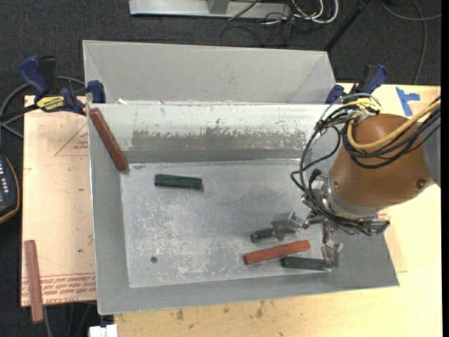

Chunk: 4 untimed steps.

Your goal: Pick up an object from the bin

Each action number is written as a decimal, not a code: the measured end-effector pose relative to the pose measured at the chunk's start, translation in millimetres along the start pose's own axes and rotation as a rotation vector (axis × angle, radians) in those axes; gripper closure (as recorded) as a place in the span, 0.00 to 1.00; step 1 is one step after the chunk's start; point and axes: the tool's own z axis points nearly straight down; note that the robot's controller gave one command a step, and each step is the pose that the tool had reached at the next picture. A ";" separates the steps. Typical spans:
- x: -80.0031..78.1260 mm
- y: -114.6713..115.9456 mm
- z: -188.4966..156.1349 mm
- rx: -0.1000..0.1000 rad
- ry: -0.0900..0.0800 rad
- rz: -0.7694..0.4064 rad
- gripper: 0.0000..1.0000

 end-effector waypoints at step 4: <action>-50.4 17.3 62.1 0.001 -0.001 -0.043 0.00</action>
Offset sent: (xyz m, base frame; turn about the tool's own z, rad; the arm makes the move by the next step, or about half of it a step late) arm 0.0370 0.0330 -0.0928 -0.0714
